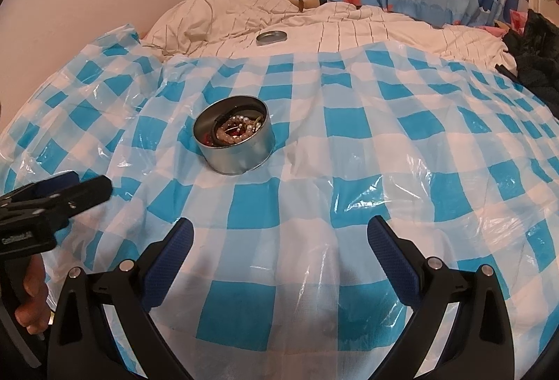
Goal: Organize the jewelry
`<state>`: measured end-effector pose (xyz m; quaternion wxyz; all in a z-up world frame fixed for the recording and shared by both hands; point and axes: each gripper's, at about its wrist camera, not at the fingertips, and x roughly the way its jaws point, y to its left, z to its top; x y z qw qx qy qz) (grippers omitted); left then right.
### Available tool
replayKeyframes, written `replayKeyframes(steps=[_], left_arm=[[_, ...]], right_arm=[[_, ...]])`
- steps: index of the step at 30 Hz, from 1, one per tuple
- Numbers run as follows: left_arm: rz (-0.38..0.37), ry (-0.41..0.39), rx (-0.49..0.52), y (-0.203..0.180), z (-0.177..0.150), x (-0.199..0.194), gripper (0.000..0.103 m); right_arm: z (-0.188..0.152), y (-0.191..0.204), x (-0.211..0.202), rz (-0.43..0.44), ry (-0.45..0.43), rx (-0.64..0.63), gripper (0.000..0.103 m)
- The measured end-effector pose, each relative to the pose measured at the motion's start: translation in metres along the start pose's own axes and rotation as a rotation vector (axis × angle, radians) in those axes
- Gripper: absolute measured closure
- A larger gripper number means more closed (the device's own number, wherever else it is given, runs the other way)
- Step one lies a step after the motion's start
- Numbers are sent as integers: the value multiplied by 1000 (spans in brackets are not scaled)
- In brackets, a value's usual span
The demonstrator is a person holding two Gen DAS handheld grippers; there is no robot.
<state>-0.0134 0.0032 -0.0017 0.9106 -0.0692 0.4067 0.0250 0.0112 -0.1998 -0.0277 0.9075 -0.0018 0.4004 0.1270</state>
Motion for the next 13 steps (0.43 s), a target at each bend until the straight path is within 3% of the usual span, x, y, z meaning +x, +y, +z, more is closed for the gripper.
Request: replayKeyframes(steps=[6, 13], left_arm=[[112, -4, 39, -3, 5, 2, 8], [127, 13, 32, 3, 6, 4, 8]], right_arm=[[3, -7, 5, 3, 3, 20, 8], [4, -9, 7, 6, 12, 25, 8]])
